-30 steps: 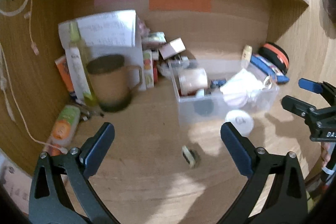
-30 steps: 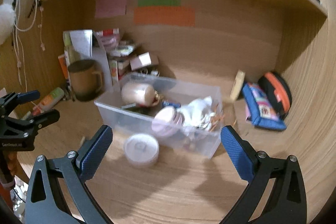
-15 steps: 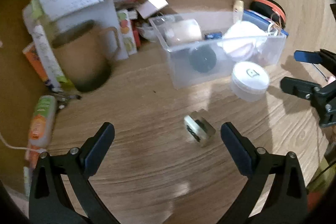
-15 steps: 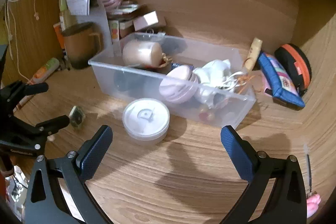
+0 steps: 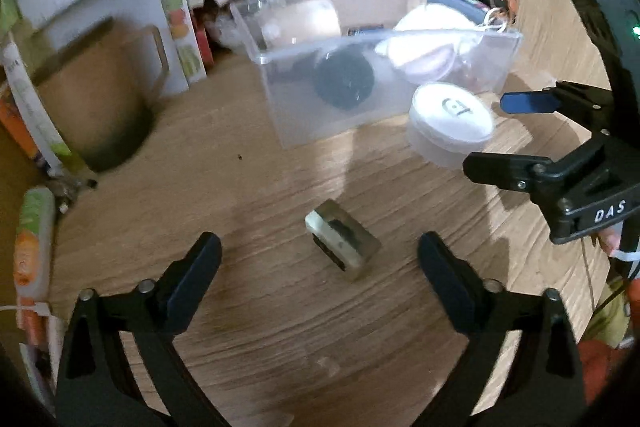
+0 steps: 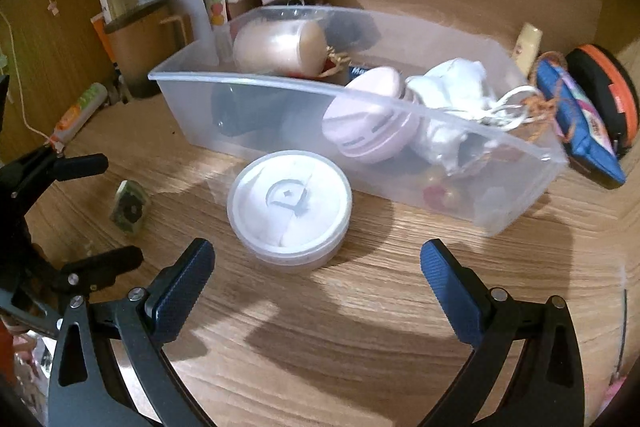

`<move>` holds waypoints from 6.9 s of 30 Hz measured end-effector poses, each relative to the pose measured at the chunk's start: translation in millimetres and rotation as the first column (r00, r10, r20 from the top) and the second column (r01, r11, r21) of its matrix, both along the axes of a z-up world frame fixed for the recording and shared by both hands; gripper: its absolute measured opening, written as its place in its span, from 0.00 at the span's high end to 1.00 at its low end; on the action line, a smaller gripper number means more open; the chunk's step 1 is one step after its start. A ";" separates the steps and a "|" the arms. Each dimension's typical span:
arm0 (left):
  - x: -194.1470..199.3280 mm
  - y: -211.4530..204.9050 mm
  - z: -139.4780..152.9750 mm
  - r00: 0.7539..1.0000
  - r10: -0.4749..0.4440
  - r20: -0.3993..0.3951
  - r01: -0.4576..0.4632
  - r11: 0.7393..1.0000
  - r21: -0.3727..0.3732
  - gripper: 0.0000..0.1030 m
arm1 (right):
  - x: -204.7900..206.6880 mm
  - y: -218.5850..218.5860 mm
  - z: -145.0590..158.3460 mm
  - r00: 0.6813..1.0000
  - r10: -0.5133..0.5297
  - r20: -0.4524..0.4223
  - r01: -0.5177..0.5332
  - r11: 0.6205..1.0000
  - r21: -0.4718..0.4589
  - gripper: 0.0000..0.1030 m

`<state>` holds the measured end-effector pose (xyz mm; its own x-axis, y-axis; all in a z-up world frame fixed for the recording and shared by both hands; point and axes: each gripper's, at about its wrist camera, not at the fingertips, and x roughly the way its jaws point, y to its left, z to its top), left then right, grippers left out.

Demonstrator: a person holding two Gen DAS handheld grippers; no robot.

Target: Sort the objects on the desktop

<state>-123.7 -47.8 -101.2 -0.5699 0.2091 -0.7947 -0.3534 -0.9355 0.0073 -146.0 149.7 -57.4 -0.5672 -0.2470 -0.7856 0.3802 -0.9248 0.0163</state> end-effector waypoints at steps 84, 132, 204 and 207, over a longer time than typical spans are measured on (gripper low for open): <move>53.6 43.0 123.6 0.911 0.221 -0.348 -0.178 0.972 0.150 0.70 | 80.4 82.4 117.2 0.948 0.038 -0.317 -0.105 0.975 -0.196 0.39; -127.8 99.5 90.3 0.977 0.144 -0.154 -0.125 0.984 0.125 0.70 | -111.2 75.1 98.1 0.974 0.061 -0.219 -0.108 0.972 -0.211 0.39; -59.4 77.6 120.6 0.927 0.227 -0.298 -0.203 0.973 0.111 0.04 | -58.2 89.7 130.0 0.953 -0.030 -0.302 -0.046 0.969 -0.242 0.00; -41.0 73.3 129.6 0.906 0.258 -0.337 -0.234 0.966 0.112 0.03 | -42.0 95.8 136.6 0.949 -0.055 -0.312 -0.027 0.967 -0.254 0.00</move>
